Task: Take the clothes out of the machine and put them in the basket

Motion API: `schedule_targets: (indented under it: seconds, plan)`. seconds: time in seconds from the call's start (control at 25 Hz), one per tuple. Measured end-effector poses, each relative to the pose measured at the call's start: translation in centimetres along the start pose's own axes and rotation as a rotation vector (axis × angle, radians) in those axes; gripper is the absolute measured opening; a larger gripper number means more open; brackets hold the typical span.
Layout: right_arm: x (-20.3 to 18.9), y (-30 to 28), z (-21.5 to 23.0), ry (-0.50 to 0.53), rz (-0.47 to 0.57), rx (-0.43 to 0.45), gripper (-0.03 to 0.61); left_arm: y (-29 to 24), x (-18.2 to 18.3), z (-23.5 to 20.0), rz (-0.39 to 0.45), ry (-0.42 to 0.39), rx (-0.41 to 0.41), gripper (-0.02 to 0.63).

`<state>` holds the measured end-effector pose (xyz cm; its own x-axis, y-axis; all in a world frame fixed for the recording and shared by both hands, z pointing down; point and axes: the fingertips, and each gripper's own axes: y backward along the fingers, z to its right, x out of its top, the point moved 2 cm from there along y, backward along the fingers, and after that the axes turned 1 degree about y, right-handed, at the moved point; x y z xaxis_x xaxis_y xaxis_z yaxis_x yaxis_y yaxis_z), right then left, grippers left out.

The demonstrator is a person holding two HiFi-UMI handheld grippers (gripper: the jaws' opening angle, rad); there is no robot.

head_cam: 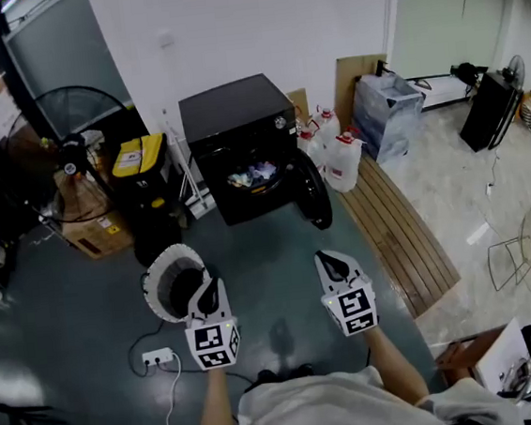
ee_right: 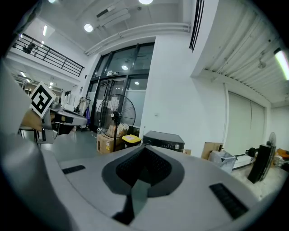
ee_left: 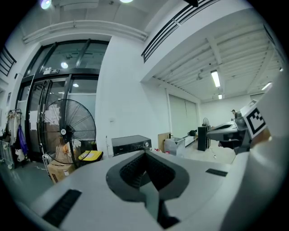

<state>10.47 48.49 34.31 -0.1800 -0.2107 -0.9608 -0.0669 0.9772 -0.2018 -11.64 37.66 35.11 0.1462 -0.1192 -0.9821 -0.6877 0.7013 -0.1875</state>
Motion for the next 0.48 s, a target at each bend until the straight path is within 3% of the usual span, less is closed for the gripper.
schedule_targets:
  seconds: [0.48]
  plan:
    - [-1.3,-4.6,2.2,-0.011,-0.028,0.020,0.023,-4.9,-0.5,-0.7,-0.023,0.010,-0.003,0.018]
